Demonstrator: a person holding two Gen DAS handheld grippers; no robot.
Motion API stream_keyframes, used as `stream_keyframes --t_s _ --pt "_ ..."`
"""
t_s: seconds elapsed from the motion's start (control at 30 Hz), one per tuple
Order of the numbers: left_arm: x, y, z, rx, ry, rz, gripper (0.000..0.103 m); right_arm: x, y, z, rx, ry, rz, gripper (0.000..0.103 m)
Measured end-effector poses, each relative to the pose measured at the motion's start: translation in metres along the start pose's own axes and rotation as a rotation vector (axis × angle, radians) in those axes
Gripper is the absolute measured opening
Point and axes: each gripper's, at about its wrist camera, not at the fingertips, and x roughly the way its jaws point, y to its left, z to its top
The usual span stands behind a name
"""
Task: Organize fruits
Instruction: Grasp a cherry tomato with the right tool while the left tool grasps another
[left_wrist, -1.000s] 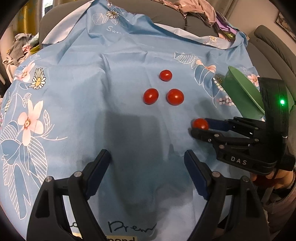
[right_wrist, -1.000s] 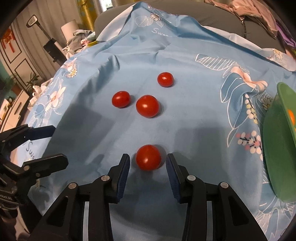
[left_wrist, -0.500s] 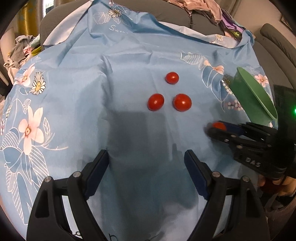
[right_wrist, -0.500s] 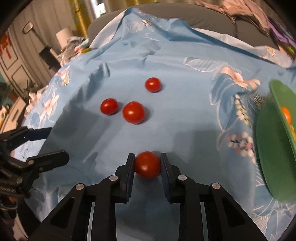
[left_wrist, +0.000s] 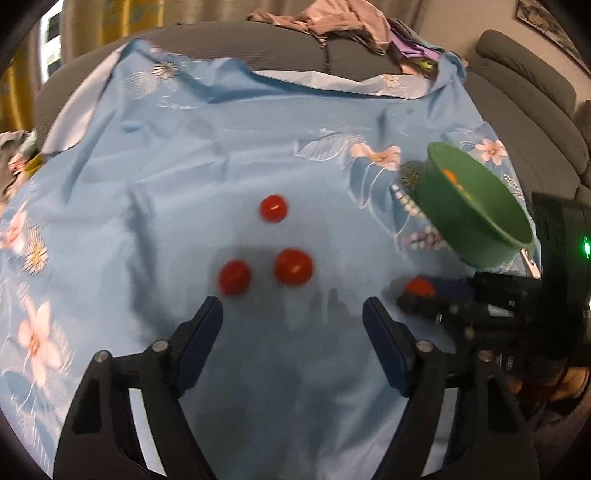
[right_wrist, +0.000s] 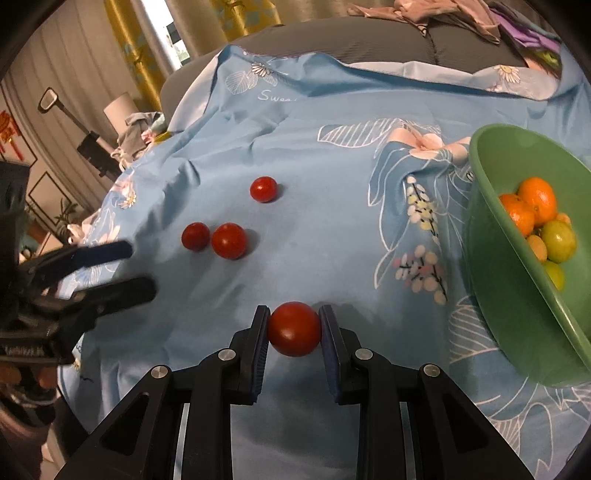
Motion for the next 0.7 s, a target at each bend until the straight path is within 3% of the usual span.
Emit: stream_keyframes --t_s 0.23,0.43,0.6,0.7 --pt "0.036 -0.015 0.018 0.035 0.047 -0.014 0.060 -0.003 -0.008 0.000 0.006 -0.010 0.019 0.029" --pt "0.053 -0.014 0.027 0.062 0.058 0.035 0.055 -0.003 -0.011 0.000 0.007 -0.017 0.031 0.029" --pt "0.065 -0.008 0.027 0.051 0.088 0.045 0.034 -0.004 -0.012 0.000 0.011 -0.020 0.033 0.029" --pt "0.067 -0.005 0.027 0.041 0.089 0.048 0.032 -0.004 -0.012 0.000 0.012 -0.020 0.033 0.029"
